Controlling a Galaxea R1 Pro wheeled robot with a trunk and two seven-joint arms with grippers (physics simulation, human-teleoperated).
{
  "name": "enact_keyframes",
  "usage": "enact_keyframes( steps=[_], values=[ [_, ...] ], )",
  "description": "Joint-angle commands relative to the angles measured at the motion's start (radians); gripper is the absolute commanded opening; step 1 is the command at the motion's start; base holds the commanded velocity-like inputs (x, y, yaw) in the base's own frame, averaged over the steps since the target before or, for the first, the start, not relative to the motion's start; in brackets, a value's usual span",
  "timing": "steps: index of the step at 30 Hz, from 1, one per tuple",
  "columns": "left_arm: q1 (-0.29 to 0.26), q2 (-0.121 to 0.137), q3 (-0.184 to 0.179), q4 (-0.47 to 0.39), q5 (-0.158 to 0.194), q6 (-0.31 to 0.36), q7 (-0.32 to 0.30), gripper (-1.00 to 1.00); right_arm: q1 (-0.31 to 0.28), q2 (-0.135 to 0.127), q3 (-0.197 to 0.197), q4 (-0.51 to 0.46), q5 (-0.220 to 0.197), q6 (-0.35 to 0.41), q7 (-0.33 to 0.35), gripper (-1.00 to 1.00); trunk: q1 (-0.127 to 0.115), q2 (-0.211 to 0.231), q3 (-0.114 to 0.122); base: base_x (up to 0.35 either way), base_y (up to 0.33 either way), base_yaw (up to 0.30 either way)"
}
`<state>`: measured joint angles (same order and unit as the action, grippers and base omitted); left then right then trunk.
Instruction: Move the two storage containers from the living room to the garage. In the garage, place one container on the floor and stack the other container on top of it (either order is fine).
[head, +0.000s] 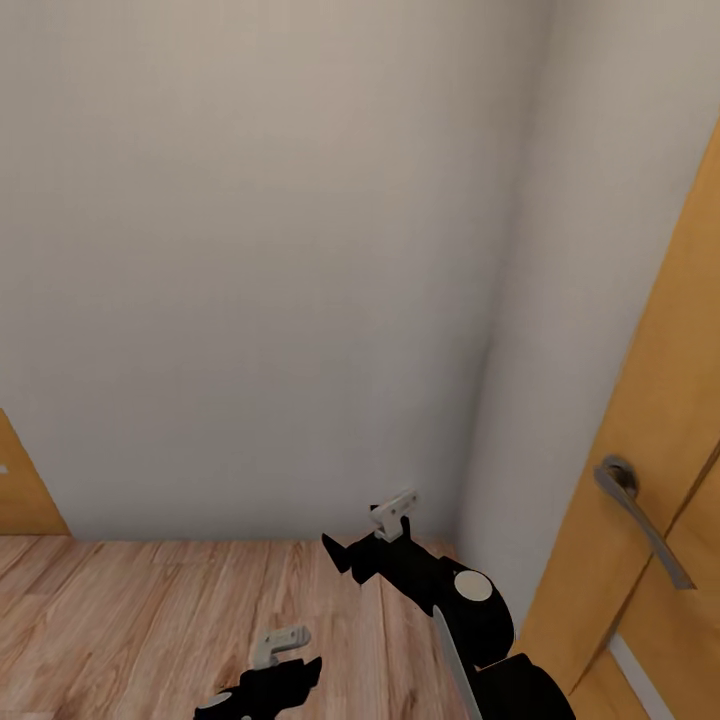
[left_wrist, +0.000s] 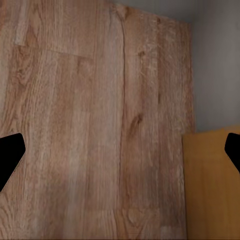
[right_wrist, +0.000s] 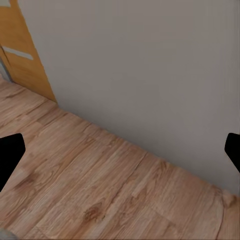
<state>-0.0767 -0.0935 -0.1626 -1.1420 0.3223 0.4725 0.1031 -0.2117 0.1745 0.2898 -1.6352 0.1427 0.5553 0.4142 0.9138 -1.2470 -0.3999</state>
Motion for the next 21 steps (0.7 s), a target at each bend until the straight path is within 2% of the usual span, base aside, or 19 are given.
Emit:
enact_keyframes(
  steps=[1, 10, 14, 19, 20, 21],
  values=[
    [0.0, 0.001, 0.0, -0.001, 0.0, 0.0, 0.0, 1.0, 0.0, 0.0, 0.0, 0.0, 0.0, 0.0, 0.0, 1.0, 0.0, 0.0, 0.0, 0.337, 0.0, 0.0],
    [0.0, 0.012, 0.0, -0.004, 0.001, 0.0, 0.001, 1.0, 0.0, 0.0, 0.012, 0.0, 0.0, 0.006, 0.001, 1.0, 0.0, 0.0, 0.0, 0.337, 0.037, 0.0],
    [0.0, 0.012, 0.005, -0.004, 0.001, 0.0, 0.002, 1.0, 0.0, 0.0, 0.014, 0.0, 0.0, 0.008, 0.001, 1.0, 0.0, 0.0, 0.0, 0.333, 0.13, 0.128],
    [0.0, 0.013, 0.054, -0.008, 0.001, 0.0, 0.002, 1.0, 0.0, 0.0, 0.013, 0.0, 0.0, 0.01, 0.0, 1.0, 0.0, 0.0, 0.0, 0.226, 0.13, 0.261],
    [0.0, 0.013, 0.076, -0.009, 0.002, 0.0, 0.001, 1.0, 0.0, 0.0, 0.014, 0.0, 0.0, 0.01, 0.0, 1.0, 0.0, 0.0, 0.0, 0.079, 0.047, 0.283],
    [0.0, 0.013, 0.116, -0.01, 0.002, -0.001, 0.001, 1.0, 0.0, 0.0, 0.014, 0.0, 0.0, 0.011, 0.0, 1.0, 0.0, 0.0, 0.0, 0.032, 0.019, 0.288]
  ],
)
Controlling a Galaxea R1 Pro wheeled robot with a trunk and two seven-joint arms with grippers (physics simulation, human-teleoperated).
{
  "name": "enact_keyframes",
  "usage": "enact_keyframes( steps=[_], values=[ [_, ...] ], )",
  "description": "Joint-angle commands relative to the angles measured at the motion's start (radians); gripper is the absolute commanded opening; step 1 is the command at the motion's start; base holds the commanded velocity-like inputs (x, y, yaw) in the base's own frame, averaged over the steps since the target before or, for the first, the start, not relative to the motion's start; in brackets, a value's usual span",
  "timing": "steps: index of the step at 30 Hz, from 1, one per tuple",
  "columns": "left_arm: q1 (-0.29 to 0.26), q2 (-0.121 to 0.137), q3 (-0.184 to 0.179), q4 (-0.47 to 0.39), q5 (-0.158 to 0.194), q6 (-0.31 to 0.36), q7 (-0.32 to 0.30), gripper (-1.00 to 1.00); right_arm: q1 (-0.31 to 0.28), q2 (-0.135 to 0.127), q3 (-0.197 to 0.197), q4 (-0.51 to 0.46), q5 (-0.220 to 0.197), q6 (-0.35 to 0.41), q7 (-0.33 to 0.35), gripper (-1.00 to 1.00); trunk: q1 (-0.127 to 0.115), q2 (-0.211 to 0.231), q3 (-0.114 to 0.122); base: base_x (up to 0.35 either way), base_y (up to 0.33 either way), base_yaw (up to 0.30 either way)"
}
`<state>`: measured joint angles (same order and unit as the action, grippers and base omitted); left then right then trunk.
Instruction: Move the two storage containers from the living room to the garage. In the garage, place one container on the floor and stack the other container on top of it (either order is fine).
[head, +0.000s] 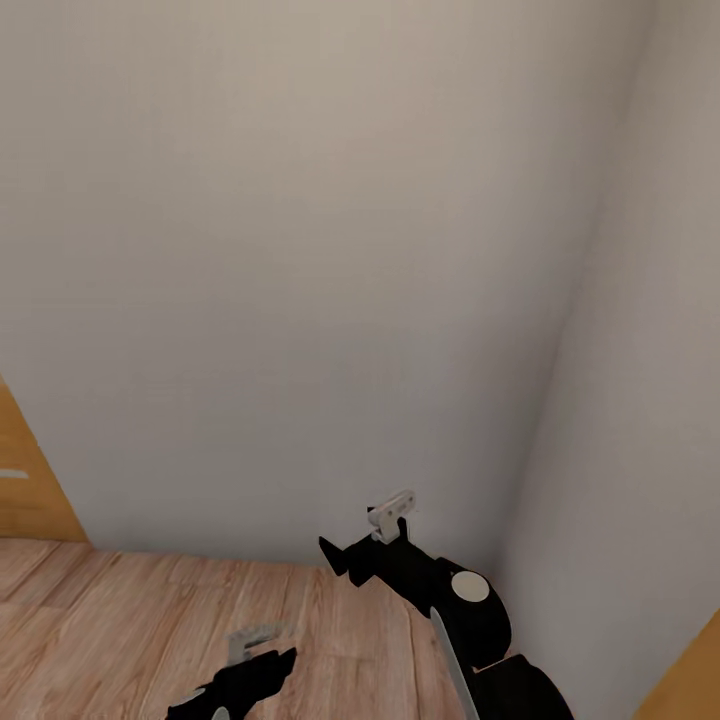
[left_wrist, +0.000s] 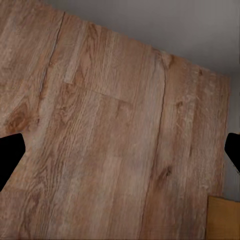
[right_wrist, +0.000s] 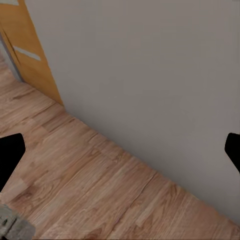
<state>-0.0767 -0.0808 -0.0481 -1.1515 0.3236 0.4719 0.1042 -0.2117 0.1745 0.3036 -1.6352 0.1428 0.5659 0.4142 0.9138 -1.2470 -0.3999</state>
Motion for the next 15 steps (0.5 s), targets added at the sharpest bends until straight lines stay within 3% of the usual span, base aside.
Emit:
enact_keyframes(
  steps=[1, 3, 6, 15],
  values=[
    [0.0, 0.0, 0.022, 0.0, 0.001, 0.0, -0.001, 1.0, 0.0, 0.0, 0.0, 0.0, 0.0, 0.0, 0.0, 1.0, 0.0, 0.0, 0.0, 0.021, 0.012, 0.289],
    [0.0, 0.0, 0.057, -0.001, 0.002, -0.001, -0.002, 1.0, 0.0, 0.0, 0.0, 0.0, 0.001, 0.0, 0.0, 1.0, 0.0, 0.0, 0.0, 0.012, 0.008, 0.29],
    [0.0, 0.0, 0.077, -0.001, 0.002, -0.001, -0.003, 1.0, 0.0, 0.0, 0.0, 0.0, 0.001, -0.001, -0.001, 1.0, 0.0, 0.0, 0.0, 0.004, 0.003, 0.291],
    [0.0, -0.001, 0.088, -0.002, 0.003, -0.001, -0.003, 1.0, 0.0, 0.0, 0.0, 0.0, 0.001, -0.003, -0.003, 1.0, 0.0, 0.0, 0.0, 0.001, 0.0, 0.29]
  ],
)
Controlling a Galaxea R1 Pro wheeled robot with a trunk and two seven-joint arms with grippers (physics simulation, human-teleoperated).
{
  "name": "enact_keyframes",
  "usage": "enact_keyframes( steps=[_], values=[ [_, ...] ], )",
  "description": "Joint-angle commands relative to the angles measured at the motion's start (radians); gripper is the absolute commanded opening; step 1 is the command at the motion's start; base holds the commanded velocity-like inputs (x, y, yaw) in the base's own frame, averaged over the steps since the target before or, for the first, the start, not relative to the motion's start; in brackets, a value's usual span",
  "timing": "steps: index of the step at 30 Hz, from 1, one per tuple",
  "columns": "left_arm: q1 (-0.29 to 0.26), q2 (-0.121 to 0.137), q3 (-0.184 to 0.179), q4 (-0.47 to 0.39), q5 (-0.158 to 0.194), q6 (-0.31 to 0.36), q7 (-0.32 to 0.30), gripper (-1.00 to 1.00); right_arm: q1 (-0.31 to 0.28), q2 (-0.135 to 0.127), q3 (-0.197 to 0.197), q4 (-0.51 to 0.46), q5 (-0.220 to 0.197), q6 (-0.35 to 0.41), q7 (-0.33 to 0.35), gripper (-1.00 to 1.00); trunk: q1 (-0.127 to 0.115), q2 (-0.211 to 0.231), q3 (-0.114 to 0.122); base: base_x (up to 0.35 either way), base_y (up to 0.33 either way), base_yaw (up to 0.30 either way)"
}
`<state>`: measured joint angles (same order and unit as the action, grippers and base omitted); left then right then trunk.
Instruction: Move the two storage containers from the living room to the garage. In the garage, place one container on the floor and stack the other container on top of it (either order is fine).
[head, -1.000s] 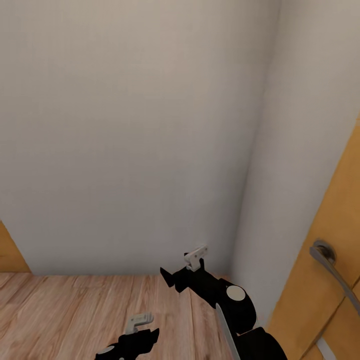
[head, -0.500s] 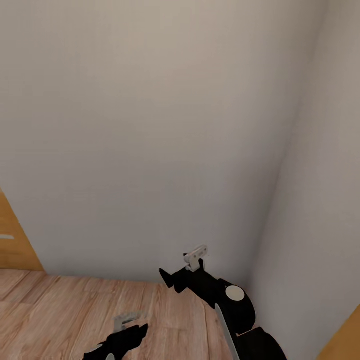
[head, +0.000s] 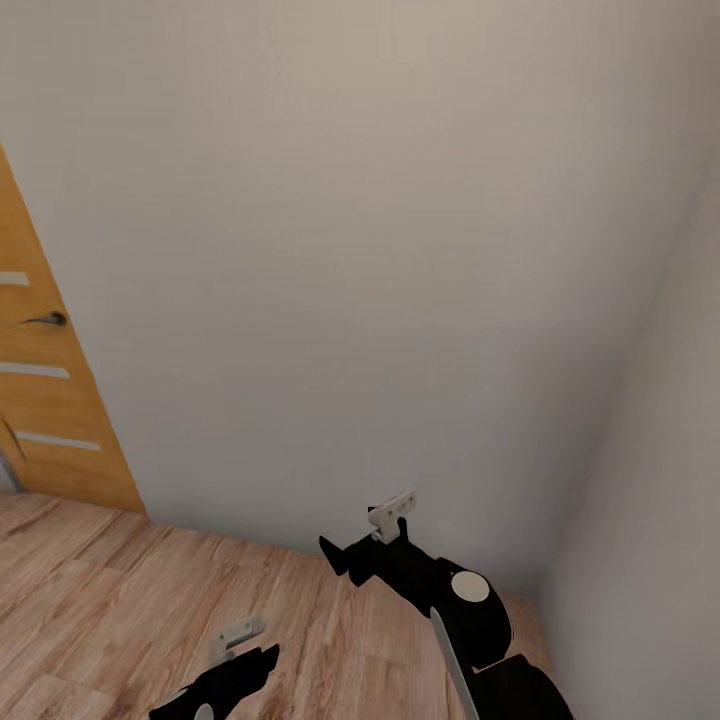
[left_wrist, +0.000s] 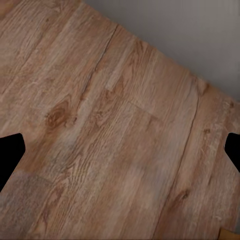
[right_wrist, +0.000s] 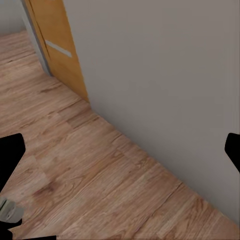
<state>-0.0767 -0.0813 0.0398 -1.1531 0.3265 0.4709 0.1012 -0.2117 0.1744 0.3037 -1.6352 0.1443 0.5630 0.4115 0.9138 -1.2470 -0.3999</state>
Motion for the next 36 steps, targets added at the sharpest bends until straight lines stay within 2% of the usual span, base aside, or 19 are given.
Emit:
enact_keyframes(
  steps=[1, 15, 36],
  values=[
    [0.0, 0.0, 0.0, 0.0, 0.0, 0.0, 0.0, 1.0, 0.0, 0.0, 0.0, 0.0, 0.0, 0.0, 0.0, 1.0, 0.0, 0.0, 0.0, 0.0, 0.0, 0.288],
    [0.0, 0.0, 0.001, 0.01, -0.001, 0.001, 0.0, 1.0, 0.0, 0.0, 0.0, 0.0, 0.0, -0.003, -0.011, 1.0, 0.0, 0.0, 0.0, 0.024, 0.0, 0.289],
    [0.0, 0.0, 0.003, 0.014, -0.001, 0.002, 0.0, 1.0, 0.0, 0.0, 0.004, 0.0, -0.002, -0.003, -0.026, 1.0, 0.0, 0.0, 0.0, 0.314, 0.021, 0.289]
  ],
)
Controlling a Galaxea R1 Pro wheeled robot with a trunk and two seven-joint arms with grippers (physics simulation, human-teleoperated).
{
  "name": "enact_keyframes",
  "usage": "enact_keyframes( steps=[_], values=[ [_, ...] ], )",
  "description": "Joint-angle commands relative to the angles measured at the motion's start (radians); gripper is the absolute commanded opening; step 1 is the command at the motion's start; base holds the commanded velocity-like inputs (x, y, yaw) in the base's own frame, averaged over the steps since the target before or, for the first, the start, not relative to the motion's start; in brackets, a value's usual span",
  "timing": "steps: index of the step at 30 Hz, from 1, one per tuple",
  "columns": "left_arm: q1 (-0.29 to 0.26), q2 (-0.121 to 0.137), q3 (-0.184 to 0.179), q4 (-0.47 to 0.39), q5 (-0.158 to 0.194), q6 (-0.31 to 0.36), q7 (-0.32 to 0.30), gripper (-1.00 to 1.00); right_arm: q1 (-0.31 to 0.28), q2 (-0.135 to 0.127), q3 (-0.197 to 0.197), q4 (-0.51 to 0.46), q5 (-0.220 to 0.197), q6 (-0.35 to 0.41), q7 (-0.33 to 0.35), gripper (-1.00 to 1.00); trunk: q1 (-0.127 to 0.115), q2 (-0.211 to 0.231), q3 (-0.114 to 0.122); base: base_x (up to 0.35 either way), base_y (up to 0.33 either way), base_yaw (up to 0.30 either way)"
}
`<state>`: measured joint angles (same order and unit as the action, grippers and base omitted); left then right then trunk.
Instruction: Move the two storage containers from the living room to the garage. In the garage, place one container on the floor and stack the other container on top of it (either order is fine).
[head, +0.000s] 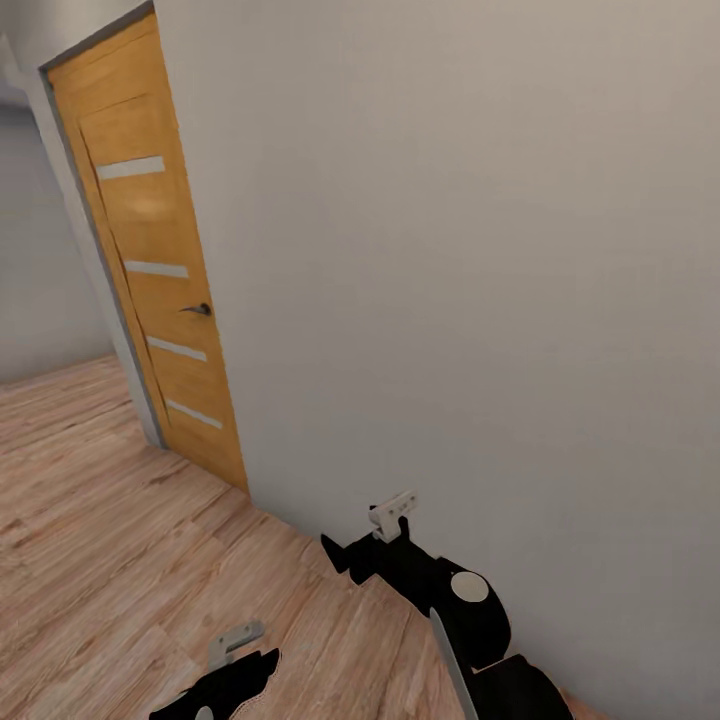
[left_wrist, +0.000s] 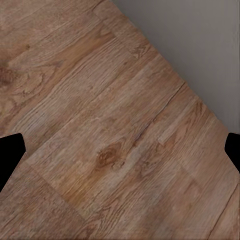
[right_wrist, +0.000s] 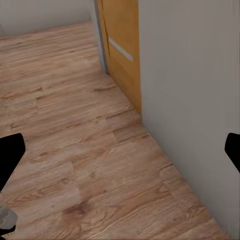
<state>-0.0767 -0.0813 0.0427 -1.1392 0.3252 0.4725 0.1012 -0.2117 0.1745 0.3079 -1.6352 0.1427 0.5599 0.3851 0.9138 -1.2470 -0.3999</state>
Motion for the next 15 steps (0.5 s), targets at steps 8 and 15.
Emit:
enact_keyframes(
  steps=[8, 15],
  values=[
    [0.0, 0.0, 0.0, -0.004, 0.0, 0.0, 0.0, 1.0, 0.0, 0.0, 0.02, 0.0, 0.001, 0.0, -0.001, 1.0, 0.0, 0.0, 0.0, 0.288, 0.213, 0.289],
    [0.0, 0.0, 0.0, -0.004, 0.001, 0.0, 0.0, 1.0, 0.0, 0.0, 0.022, 0.0, 0.001, 0.0, -0.001, 1.0, 0.0, 0.0, 0.0, 0.278, 0.23, 0.29]
  ],
)
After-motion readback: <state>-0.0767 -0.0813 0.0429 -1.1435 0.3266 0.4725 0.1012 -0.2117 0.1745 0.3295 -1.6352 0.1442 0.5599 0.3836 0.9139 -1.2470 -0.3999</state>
